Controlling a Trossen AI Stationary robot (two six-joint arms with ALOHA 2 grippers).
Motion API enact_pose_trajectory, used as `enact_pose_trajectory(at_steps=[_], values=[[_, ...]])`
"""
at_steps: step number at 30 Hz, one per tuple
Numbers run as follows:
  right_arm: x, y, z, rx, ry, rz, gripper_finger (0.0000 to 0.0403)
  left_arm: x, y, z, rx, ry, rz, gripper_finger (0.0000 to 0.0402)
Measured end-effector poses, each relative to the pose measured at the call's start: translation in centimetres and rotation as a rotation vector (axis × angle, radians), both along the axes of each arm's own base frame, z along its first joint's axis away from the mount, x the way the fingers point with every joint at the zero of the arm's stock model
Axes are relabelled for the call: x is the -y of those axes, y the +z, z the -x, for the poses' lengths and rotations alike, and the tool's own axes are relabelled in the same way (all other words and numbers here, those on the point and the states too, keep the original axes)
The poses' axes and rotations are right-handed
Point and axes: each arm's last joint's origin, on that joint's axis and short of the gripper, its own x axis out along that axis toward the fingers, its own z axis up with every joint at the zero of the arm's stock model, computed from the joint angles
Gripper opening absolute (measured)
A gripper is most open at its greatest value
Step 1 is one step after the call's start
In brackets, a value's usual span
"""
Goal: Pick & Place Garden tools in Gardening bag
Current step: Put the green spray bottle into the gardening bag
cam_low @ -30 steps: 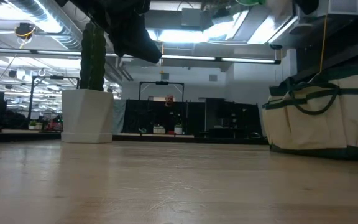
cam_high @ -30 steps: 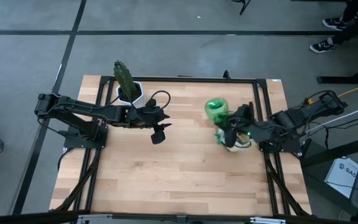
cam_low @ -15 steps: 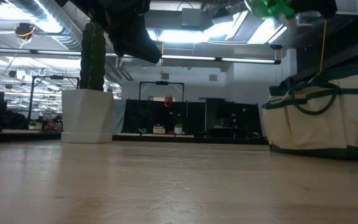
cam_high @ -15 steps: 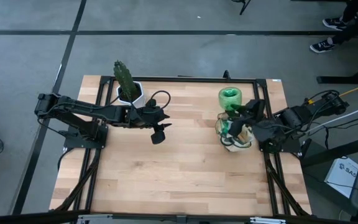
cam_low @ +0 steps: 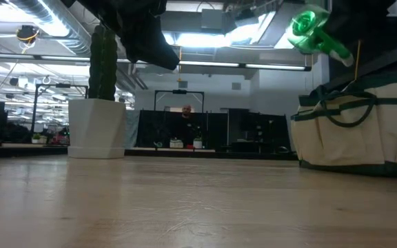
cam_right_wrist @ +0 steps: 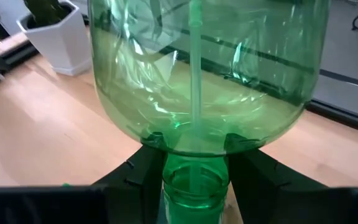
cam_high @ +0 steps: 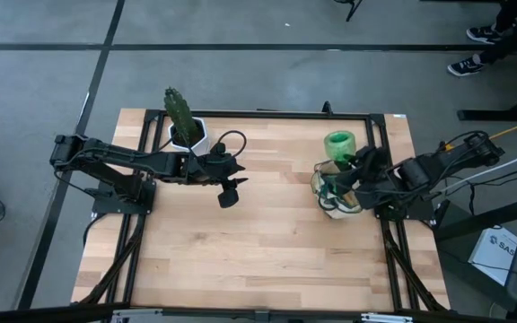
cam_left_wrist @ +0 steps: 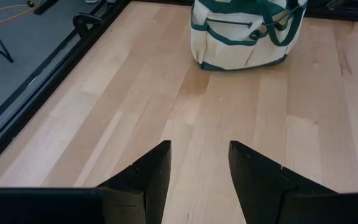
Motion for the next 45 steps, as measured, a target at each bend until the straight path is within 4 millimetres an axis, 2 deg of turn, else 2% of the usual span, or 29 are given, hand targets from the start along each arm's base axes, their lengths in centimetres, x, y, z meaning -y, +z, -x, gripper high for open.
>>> enact_pose_trajectory(at_steps=[15, 25, 31, 45], values=[[0.3, -2.7, 0.2, -0.065, -0.029, 0.0, 0.015, 0.0, 0.0, 0.0, 0.0, 0.0, 0.0, 0.0157], [1.2, -5.7, 0.3, -0.142, -0.086, -0.076, 0.015, 0.0, 0.0, 0.0, 0.0, 0.0, 0.0, 0.0157], [1.4, -6.1, 0.2, -0.146, -0.096, -0.087, 0.015, 0.0, 0.0, 0.0, 0.0, 0.0, 0.0, 0.0157], [0.7, -7.5, -1.5, -0.361, 0.072, -0.006, 0.015, 0.0, 0.0, 0.0, 0.0, 0.0, 0.0, 0.0157]])
